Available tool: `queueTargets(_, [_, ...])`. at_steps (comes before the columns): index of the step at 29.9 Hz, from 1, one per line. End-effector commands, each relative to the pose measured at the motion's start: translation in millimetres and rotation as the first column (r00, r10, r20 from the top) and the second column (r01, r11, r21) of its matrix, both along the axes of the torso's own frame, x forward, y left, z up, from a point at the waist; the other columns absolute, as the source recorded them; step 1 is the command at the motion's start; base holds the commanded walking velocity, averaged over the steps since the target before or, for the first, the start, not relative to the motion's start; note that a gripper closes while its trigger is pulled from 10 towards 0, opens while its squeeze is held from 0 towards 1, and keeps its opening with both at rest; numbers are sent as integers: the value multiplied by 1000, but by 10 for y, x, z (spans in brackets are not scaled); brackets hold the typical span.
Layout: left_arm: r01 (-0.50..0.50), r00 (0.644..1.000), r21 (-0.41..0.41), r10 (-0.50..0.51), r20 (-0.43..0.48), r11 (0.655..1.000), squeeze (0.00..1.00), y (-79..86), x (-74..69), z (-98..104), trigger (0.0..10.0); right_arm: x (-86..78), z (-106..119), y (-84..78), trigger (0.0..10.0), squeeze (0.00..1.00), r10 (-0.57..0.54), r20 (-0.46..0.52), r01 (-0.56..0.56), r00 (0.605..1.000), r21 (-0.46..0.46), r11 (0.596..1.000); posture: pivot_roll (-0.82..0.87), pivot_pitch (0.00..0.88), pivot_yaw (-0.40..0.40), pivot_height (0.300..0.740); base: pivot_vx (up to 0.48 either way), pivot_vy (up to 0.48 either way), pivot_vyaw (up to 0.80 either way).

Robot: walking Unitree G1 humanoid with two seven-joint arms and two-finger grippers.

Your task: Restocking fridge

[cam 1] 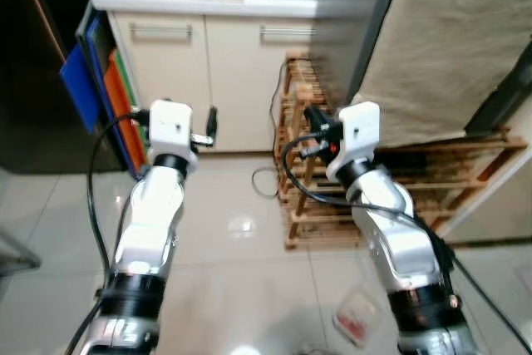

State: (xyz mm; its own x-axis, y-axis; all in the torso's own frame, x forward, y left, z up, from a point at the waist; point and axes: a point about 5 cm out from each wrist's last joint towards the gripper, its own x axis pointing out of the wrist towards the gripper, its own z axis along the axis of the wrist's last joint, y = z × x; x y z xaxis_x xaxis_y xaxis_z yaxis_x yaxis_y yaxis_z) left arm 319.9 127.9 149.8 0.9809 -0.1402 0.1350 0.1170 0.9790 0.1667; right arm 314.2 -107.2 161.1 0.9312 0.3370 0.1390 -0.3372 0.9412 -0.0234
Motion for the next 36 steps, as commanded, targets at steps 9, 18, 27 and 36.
queueTargets(9, [-1,1000,35,0,16,999,0,134,14,60,10000,112,26,-100,10000,0,-103,3,103,995,46,994,141,0,-7,740,452,70,-68])
queueTargets(18, [34,999,67,-35,16,997,0,104,57,104,10000,119,-27,-158,10000,0,-131,-13,131,991,47,990,132,4,-1,740,93,433,-667])
queueTargets(27, [67,997,68,-69,23,995,0,32,76,136,10000,95,-27,-211,10000,0,-168,7,168,986,52,984,112,20,0,740,264,152,-569])
queueTargets(36, [66,998,71,-66,5,995,0,40,49,92,10000,51,-34,-504,10000,0,-300,24,300,954,-1,954,107,32,6,740,0,0,0])
